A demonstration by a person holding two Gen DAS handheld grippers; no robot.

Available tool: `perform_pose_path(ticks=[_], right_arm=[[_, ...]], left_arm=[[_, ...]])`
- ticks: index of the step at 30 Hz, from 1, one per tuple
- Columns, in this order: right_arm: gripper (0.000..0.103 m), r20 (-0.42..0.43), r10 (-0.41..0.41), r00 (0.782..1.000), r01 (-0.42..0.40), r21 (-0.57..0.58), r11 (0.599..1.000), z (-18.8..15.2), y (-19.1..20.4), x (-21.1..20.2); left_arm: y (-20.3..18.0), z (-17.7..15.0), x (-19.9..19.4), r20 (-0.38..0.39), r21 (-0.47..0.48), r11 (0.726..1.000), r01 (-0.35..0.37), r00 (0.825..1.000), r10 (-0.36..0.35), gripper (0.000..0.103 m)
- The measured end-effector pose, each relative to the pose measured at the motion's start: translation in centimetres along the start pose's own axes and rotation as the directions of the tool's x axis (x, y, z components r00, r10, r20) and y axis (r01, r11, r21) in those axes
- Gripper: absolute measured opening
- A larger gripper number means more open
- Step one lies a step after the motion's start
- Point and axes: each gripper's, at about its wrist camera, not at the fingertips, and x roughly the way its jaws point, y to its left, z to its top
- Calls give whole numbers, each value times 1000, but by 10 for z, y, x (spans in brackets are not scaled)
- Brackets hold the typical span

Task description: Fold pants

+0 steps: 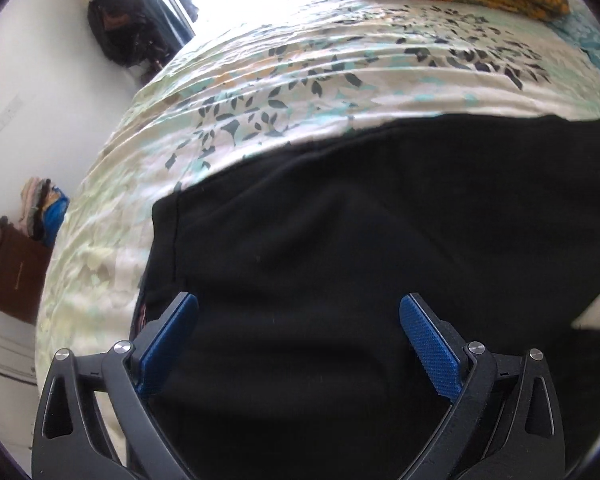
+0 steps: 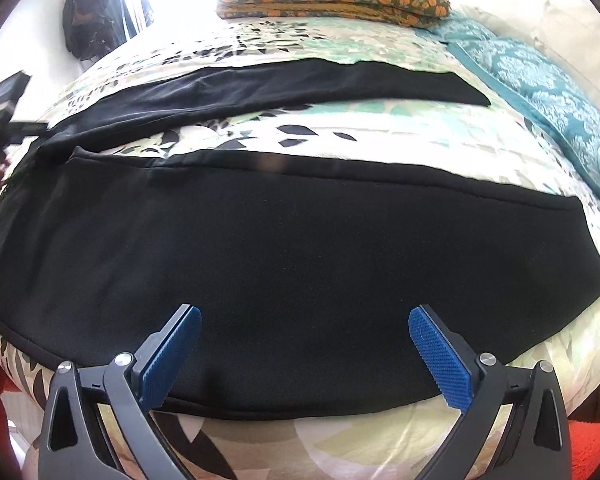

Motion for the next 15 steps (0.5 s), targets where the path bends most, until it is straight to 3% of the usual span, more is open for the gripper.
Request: perform_pose_path(ticks=[4,7,8,10,13,15], right_arm=[[103,17,33,999,-34,48,998,6,-17,-16],[103,102,-39,994,20,185,983,17,-72,-39],[103,104,-70,992,40,268,962,19,-101,-42],[103,92,-149,985,91,460,883,19,-167,-45],[103,35,-266,963,188,621,761,11,-247,-41],[102,5,-184,983,134,667,733,10,-276,-25]], left_arm=[[-1,-35,-35,-18,-33,999,18,1000,-18,101],[4,-53,-73,33,-103,988,117,993,-114,101],[1,-60,-84,41,-111,983,145,989,-141,101],[-7,-77,-101,48,-117,976,184,983,-180,101],[-25,-99,-106,43,-120,971,205,979,-201,101],[-39,-109,-98,10,-114,974,196,981,-196,101]])
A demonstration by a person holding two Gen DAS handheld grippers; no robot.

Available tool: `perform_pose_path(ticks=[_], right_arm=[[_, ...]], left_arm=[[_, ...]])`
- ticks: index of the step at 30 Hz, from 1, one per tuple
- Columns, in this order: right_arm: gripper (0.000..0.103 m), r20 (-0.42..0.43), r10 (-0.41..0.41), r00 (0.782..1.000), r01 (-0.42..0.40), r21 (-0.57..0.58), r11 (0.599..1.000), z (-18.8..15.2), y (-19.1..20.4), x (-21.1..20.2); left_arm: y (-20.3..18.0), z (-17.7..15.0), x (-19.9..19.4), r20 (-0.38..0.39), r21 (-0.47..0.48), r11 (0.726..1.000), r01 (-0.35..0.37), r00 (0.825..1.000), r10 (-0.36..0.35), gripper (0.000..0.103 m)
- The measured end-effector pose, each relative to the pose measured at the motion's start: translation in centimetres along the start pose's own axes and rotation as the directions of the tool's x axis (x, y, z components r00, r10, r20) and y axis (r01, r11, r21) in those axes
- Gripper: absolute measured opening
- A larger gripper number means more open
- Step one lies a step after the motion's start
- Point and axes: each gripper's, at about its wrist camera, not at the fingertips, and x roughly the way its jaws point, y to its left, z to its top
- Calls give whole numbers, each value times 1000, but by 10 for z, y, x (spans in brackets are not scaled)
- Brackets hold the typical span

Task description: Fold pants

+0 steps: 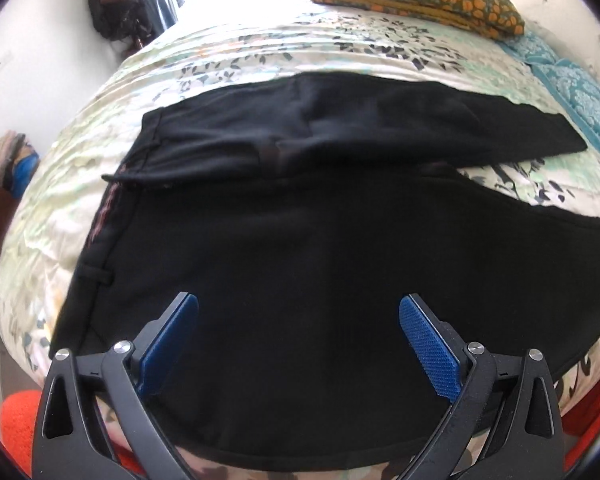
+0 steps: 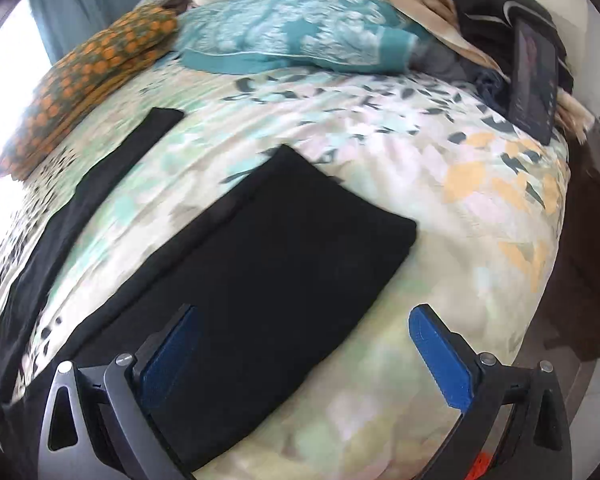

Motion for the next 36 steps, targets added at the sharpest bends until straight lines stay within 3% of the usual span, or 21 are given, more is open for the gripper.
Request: perform_pose_path(ticks=[1,2,3,5,8,10,11,12,14,16,19,23,25,28,31,33,36], right_arm=[[101,-13,20,1000,-20,7,1000,4,-6,4],[94,12,7,1000,-7,-25,1000,7,-4,2],[55,31,-13,999,15,-83,996,9,1,-1],[7,23,-1,1000,4,-105,994,8,2,-4],[6,49,-13,999,16,-60,998,4,-14,-11],[14,52,-26,998,28,-41,999,2,-19,-11],[30,55,-35,998,38,-47,998,1,-18,-11],[59,67,-32,997,37,-61,997,0,-14,-15],[93,146,-45,988,62,-111,992,-7,0,-35],[93,228,-25,973,73,-201,977,-21,28,-61],[94,246,57,968,32,-342,939,-61,76,-86],[96,139,191,972,-101,-484,869,-130,145,-92],[96,63,243,968,-170,-547,819,-164,174,-89],[96,-13,251,968,-196,-664,722,-207,211,-78],[98,-42,188,981,-152,-767,624,-239,230,-61],[98,-61,163,985,-151,-770,620,-245,228,-49],[103,-109,179,978,-203,-706,679,-236,213,-44]], left_arm=[[-3,-5,5,-10,1,1000,-6,1000,6,101],[-7,-9,9,-18,3,1000,-14,1000,14,101],[-10,-12,13,-29,11,1000,-23,999,24,101],[-16,-18,14,-44,38,998,-43,998,45,101],[-18,-16,1,1,55,998,-32,999,32,101],[-16,-12,-6,25,51,998,-22,999,21,101],[-15,-9,-7,32,47,999,-22,999,20,101],[-13,-6,-8,40,39,999,-26,999,25,101],[-8,1,-9,64,9,999,-36,997,35,101],[-5,5,-8,94,-20,999,-37,995,39,101],[-4,6,5,91,-37,998,-50,994,53,101],[-10,-5,33,24,-10,997,-73,997,74,102],[-7,-14,35,59,-35,998,-57,996,59,103],[-3,-19,34,54,-62,997,-36,998,40,103],[-4,-21,32,43,-38,999,-36,998,38,103],[-3,-21,31,37,-33,999,-32,999,33,103],[-3,-24,30,32,-26,999,-32,999,33,103]])
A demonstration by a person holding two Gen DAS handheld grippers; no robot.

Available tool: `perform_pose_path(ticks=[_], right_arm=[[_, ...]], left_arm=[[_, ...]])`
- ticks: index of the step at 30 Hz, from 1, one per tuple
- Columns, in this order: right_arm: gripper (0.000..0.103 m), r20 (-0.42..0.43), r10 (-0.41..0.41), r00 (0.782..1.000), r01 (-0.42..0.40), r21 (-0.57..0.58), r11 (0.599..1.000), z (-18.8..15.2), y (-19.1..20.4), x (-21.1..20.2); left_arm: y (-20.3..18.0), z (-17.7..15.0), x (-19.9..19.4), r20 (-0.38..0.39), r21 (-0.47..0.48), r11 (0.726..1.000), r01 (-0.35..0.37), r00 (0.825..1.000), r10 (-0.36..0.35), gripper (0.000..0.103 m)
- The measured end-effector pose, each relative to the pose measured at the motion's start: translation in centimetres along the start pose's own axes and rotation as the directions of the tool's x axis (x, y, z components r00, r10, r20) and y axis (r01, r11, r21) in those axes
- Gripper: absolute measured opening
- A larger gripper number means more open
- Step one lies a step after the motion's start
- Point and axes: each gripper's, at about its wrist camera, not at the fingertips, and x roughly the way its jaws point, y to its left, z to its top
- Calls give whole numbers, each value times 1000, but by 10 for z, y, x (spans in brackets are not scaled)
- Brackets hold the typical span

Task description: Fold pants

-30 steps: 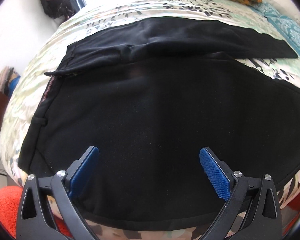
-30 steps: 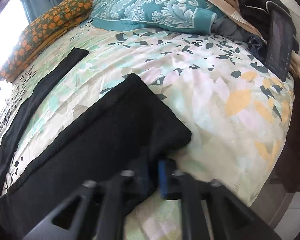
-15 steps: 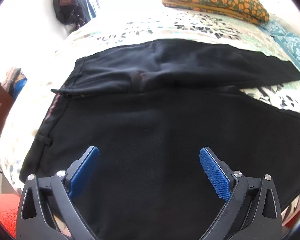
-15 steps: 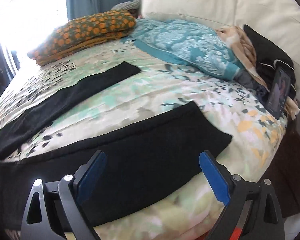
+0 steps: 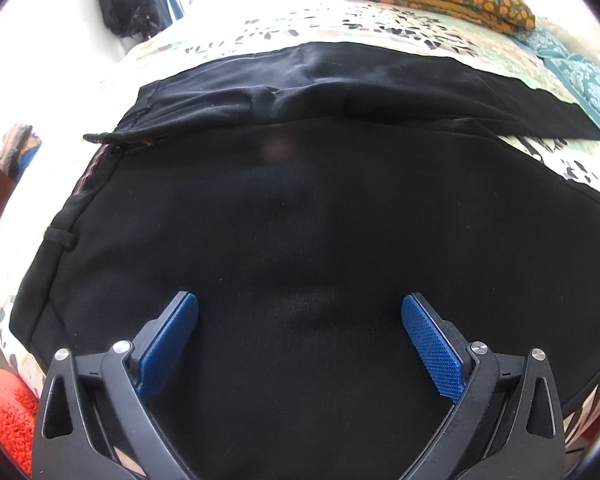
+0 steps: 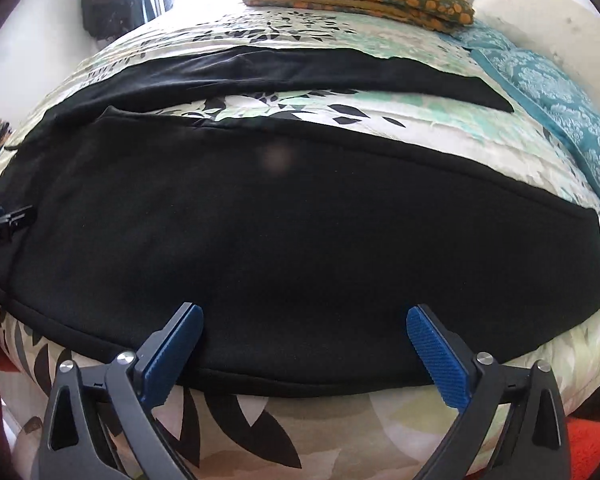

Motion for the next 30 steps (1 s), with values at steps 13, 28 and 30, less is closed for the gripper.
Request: perform_pose_path(ticks=[13,28,30], right_arm=[[103,25,35,999,-36,25,999,-2,-7,1],[103,24,33,999,-34,31,999,-2,-6,1],[103,16,35,999,-35,28,999,-1,-7,1]], left_arm=[[-2,3,6,-29,20,1000,15,999,-15,103],[-4,0,3,-36,58,998,25,999,-23,103],[-3,0,1,-40,63,998,31,999,-29,102]])
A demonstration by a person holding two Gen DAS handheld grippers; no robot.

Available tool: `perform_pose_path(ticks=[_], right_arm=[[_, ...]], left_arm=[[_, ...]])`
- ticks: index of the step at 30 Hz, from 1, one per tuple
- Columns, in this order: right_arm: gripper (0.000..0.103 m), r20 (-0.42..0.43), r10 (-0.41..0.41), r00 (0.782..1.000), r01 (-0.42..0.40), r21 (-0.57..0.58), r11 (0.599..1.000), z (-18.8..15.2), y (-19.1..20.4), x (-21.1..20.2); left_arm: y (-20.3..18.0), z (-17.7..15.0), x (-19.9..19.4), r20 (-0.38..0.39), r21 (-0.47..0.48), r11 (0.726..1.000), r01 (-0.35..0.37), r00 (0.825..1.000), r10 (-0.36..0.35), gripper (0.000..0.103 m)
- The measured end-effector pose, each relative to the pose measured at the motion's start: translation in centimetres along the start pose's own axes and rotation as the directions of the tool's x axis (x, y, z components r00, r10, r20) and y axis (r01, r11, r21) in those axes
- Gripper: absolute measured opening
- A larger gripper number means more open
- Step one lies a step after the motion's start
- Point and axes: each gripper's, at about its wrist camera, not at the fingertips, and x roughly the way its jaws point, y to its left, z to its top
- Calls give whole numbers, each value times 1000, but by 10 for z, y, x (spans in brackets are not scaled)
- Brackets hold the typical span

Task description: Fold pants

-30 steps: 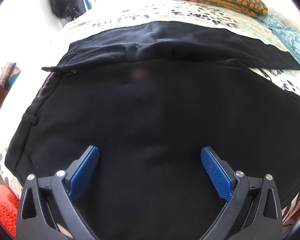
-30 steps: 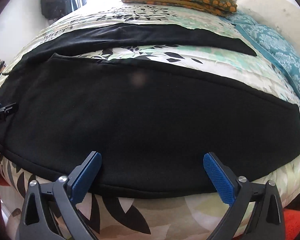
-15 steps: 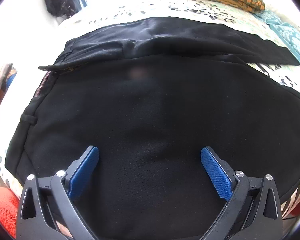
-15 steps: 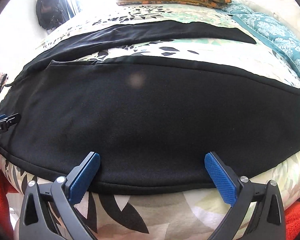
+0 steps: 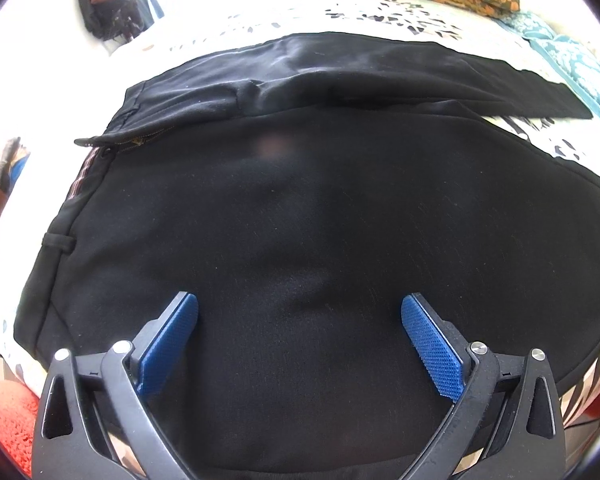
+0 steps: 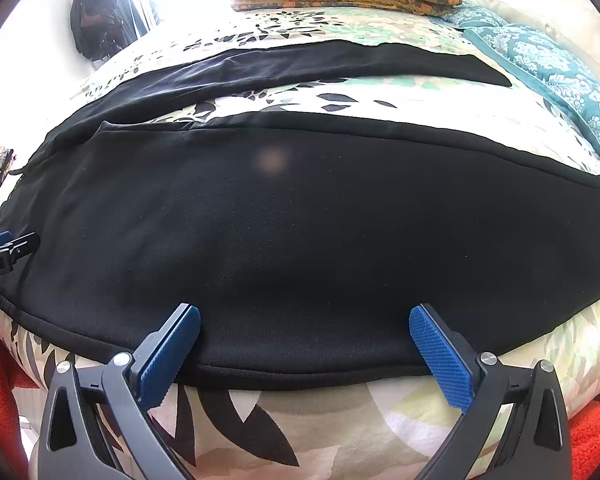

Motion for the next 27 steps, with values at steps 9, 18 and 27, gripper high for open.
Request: perform_pose_path(ticks=[9,18,27], right_arm=[[103,41,42,998,-45,60,997,6,-17,-22],[103,170,13,985,-50,215,975,28,-58,-45],[103,162,35,986,-62,169,984,127,-109,-37]], left_arm=[[-13,30,-38,87,27,995,91,992,-93,102],[-42,135,-18,154,-30,989,142,979,-136,102],[-63,188,75,109,-30,999,-17,994,20,102]])
